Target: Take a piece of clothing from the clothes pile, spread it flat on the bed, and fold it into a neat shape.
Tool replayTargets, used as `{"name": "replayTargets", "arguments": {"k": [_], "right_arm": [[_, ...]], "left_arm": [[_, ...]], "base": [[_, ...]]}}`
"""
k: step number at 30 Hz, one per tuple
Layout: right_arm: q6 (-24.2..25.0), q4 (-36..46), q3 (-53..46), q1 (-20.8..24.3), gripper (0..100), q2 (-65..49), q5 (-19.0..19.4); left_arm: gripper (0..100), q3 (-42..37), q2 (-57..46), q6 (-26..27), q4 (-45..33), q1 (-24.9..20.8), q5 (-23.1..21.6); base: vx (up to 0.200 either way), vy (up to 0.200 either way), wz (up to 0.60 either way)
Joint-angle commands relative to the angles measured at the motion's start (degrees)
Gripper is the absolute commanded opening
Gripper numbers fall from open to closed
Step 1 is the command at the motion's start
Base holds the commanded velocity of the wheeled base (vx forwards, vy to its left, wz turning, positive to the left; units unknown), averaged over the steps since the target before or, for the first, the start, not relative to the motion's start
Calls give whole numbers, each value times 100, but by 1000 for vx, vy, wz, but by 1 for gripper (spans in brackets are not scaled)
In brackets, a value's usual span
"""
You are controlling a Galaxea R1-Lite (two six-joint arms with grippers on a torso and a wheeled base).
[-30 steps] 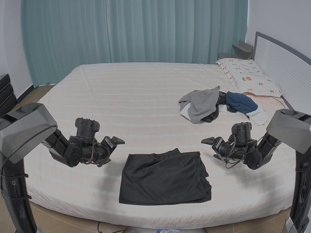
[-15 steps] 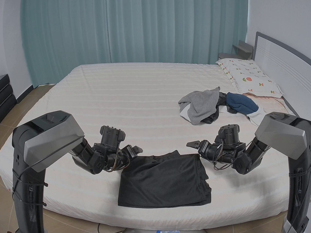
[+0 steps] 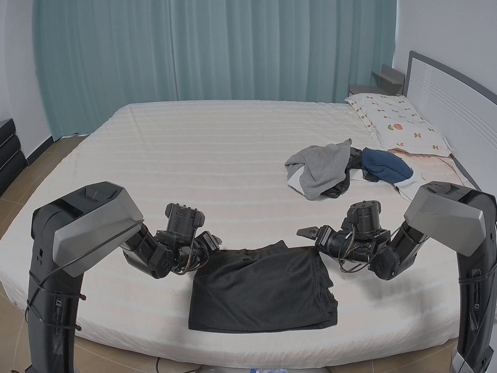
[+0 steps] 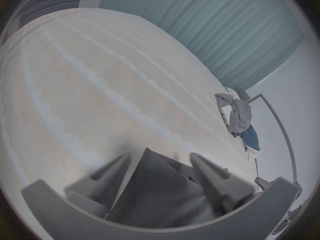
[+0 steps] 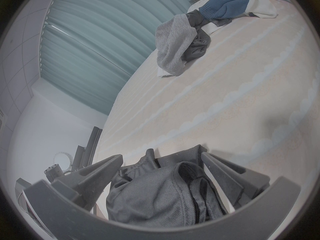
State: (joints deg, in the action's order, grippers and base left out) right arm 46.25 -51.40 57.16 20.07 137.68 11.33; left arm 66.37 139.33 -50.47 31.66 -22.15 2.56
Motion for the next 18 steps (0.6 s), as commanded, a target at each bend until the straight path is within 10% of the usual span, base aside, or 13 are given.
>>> {"name": "replayTargets", "arguments": {"k": [1, 18], "right_arm": [[-20, -2, 67, -3, 100, 92, 1], [-275, 7, 296, 24, 100, 233, -43]], "left_arm": [[0, 17, 42, -7, -2, 0, 16], [0, -1, 33, -262, 7, 62, 579]], "base": [[0, 0, 0], [0, 0, 0]]}}
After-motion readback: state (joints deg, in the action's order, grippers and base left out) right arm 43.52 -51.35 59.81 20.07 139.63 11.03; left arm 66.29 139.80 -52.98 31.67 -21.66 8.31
